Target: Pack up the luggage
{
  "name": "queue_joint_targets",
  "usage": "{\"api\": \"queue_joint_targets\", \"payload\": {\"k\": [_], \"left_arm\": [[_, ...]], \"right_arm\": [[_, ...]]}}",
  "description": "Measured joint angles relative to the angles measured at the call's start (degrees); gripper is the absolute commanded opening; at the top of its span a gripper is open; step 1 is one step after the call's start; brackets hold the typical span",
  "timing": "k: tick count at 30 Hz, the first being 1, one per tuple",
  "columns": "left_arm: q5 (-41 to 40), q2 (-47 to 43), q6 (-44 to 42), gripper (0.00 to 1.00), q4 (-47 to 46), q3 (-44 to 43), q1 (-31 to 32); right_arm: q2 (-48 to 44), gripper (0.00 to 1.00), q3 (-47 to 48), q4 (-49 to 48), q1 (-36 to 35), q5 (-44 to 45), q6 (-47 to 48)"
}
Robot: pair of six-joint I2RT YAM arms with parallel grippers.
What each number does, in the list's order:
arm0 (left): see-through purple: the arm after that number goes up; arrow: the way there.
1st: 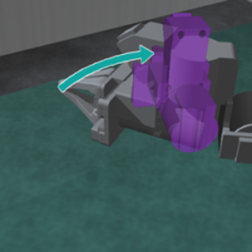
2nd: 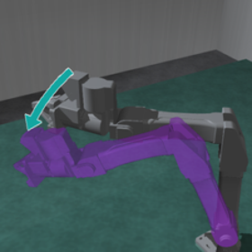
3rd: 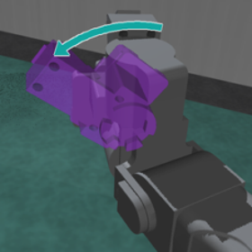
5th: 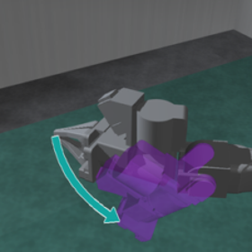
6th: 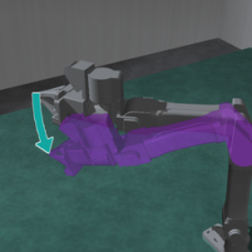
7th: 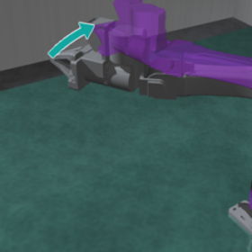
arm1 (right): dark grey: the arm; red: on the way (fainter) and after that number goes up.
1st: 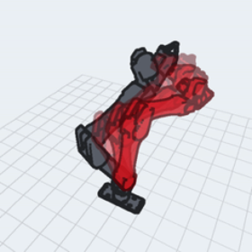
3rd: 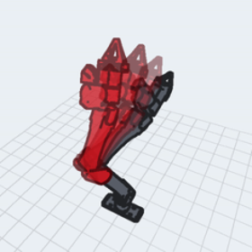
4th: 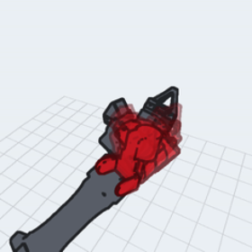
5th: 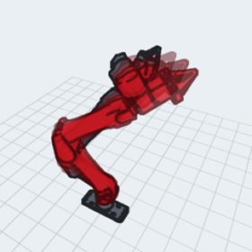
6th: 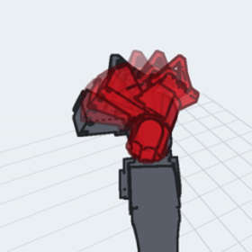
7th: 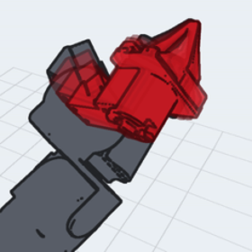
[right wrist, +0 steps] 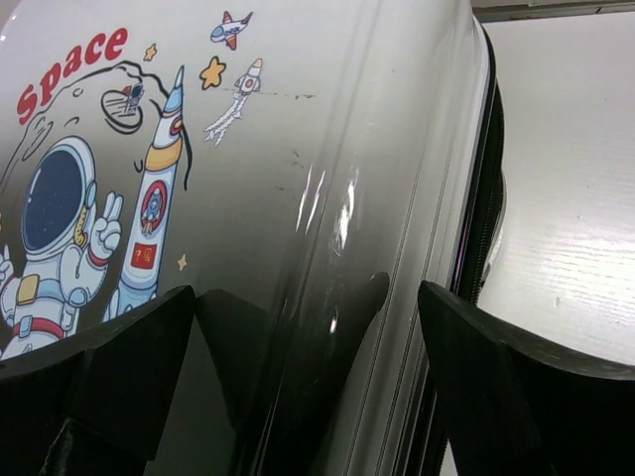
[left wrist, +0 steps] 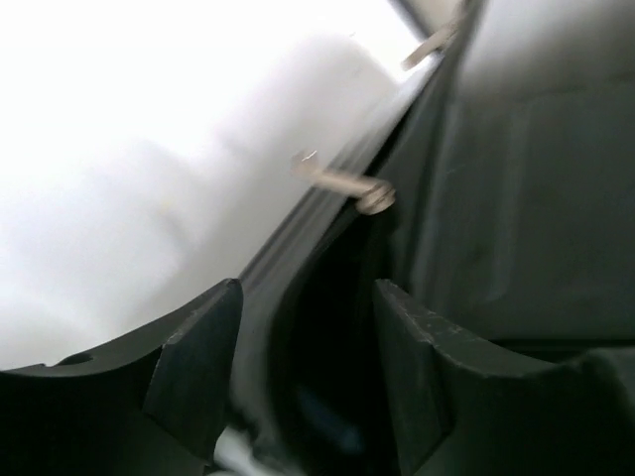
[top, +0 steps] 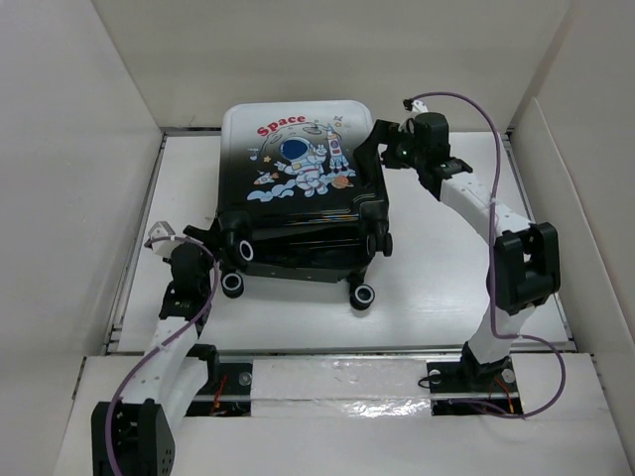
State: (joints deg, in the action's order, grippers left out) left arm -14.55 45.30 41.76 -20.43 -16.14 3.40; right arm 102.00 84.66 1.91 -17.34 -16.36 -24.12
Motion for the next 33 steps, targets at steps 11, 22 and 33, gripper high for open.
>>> {"api": "queue_joint_targets", "payload": {"k": [11, 22, 33], "left_arm": [[-3.2, 3.4, 4.2, 0.43, 10.2, -0.7, 0.5], [-1.1, 10.5, 1.4, 0.0, 6.8, -4.0, 1.6], [-33.3, 11.9, 11.0, 0.0, 13.7, -4.3, 39.5]], "right_arm": [[-5.2, 1.0, -3.1, 0.6, 0.2, 0.2, 3.4], [-1.4, 0.97, -1.9, 0.6, 1.1, -2.9, 4.1], [14.3, 0.91, 18.7, 2.1, 1.2, -5.3, 6.5]]}}
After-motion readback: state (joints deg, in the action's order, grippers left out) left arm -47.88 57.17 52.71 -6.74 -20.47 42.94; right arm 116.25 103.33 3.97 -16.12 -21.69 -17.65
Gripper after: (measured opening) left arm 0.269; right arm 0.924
